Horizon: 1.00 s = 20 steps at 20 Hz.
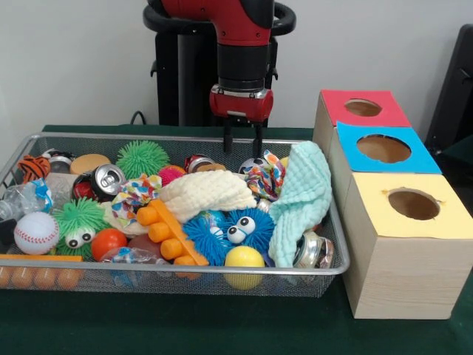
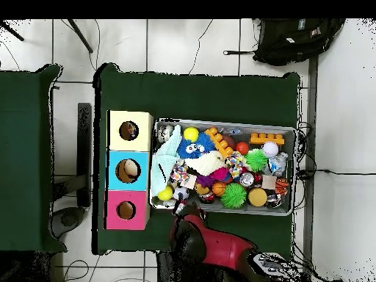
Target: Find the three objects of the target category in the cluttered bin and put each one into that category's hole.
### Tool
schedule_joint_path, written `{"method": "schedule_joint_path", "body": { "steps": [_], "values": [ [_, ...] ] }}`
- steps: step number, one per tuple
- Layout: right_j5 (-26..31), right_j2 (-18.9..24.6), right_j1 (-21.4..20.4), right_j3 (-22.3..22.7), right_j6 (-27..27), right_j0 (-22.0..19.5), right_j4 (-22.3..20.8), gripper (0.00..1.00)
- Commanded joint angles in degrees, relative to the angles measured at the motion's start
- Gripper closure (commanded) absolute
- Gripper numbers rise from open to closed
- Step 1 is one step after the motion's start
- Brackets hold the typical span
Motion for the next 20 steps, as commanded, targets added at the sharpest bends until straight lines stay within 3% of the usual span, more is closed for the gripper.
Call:
{"method": "schedule_joint_path", "body": {
  "steps": [1, 10, 20],
  "values": [
    [3.4, 2.7, -0.3, -4.3, 6.3, -2.7, -1.2, 0.00],
    [4.1, 3.1, -0.9, -4.2, 5.6, -4.7, -2.4, 0.00],
    [4.1, 2.9, -1.7, -3.0, 6.1, -4.1, -2.7, 0.00]
  ]
}}
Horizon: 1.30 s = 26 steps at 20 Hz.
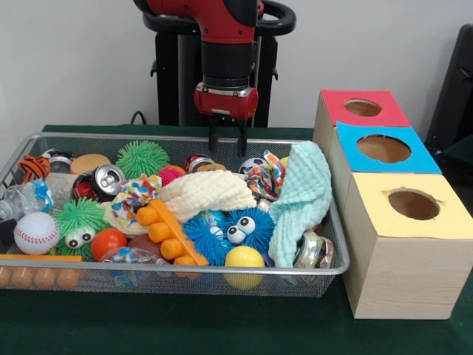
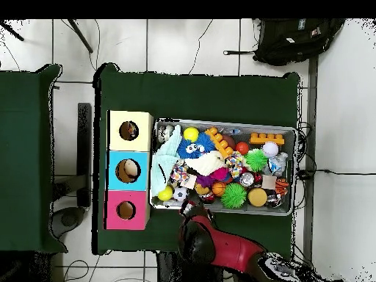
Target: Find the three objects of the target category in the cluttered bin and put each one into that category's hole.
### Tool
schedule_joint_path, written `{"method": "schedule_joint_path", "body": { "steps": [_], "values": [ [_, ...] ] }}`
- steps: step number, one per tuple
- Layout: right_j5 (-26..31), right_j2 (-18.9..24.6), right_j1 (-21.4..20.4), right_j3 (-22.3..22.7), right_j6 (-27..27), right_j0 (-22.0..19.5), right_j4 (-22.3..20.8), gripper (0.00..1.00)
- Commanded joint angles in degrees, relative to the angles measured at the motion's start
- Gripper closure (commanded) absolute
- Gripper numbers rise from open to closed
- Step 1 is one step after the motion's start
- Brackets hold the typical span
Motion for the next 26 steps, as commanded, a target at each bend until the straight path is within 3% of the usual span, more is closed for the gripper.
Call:
{"method": "schedule_joint_path", "body": {
  "steps": [1, 26],
  "values": [
    [4.1, 2.9, -1.2, -3.1, 6.1, -0.9, -1.0, 0.00],
    [1.8, 1.9, 0.3, -3.1, 7.6, 0.2, 0.2, 0.00]
  ]
}}
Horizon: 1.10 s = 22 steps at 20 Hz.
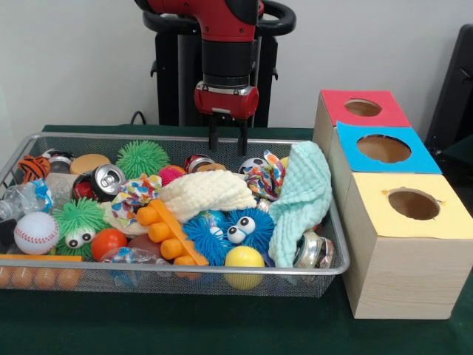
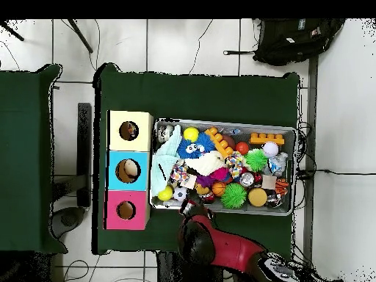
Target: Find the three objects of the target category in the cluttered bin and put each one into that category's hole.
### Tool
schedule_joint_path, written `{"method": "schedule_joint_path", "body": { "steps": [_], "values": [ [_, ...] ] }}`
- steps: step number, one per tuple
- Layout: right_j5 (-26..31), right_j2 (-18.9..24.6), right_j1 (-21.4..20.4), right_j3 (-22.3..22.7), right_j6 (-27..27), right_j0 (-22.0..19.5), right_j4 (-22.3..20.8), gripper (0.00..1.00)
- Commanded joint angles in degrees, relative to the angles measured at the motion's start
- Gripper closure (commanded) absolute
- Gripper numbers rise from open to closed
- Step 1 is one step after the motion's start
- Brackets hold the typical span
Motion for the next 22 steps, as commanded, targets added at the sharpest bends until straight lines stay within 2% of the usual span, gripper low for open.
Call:
{"method": "schedule_joint_path", "body": {
  "steps": [1, 14, 18, 22],
  "values": [
    [1.6, 1.8, 1.0, -3.1, 7.6, 0.0, 0.1, 0.00],
    [2.0, 1.9, 0.8, -2.8, 7.4, -1.9, -0.7, 0.00],
    [2.8, 0.9, -0.2, -2.4, 7.1, -0.7, -0.1, 0.00],
    [5.3, 0.2, -3.0, -1.3, 6.4, 0.4, 0.4, 0.00]
  ]
}}
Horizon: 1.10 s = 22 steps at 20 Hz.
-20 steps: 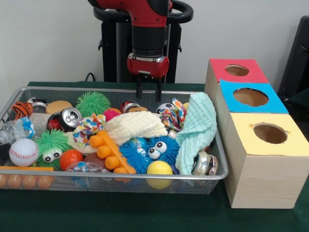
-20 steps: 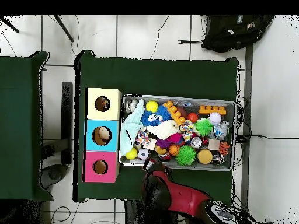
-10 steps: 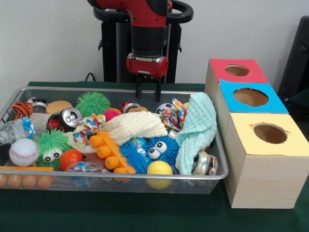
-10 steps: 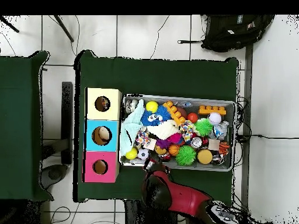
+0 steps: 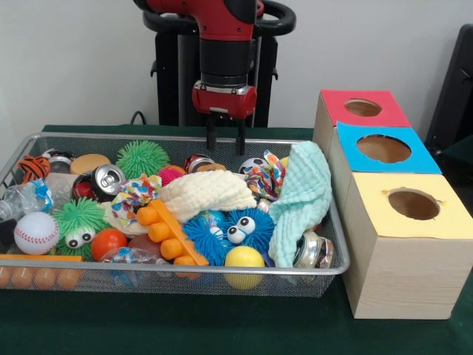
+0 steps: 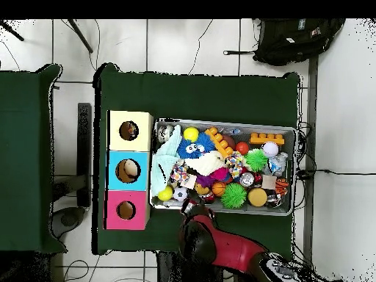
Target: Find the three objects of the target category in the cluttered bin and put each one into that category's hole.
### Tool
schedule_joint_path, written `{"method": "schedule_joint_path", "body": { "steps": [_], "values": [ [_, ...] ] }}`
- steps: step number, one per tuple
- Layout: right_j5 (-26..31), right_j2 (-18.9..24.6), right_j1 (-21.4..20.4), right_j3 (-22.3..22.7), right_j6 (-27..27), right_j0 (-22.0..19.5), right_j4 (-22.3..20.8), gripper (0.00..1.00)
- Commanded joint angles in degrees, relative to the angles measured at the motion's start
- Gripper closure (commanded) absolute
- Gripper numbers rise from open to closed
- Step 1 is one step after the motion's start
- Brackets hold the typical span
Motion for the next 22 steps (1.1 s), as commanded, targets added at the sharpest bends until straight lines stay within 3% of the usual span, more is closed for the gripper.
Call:
{"method": "schedule_joint_path", "body": {
  "steps": [1, 9, 12, 16, 22],
  "values": [
    [6.2, 0.2, -3.6, -1.2, 6.4, 1.5, 1.0, 0.00],
    [10.9, -0.4, -7.3, -2.2, 5.0, 2.9, 0.5, 0.00],
    [14.0, 1.5, -9.2, -1.9, 3.8, -0.2, -0.9, 0.00],
    [18.0, 1.4, -13.4, -1.1, 3.4, -0.1, -0.3, 0.00],
    [20.4, 3.7, -14.6, -2.1, 2.9, -1.7, -0.8, 0.00]
  ]
}}
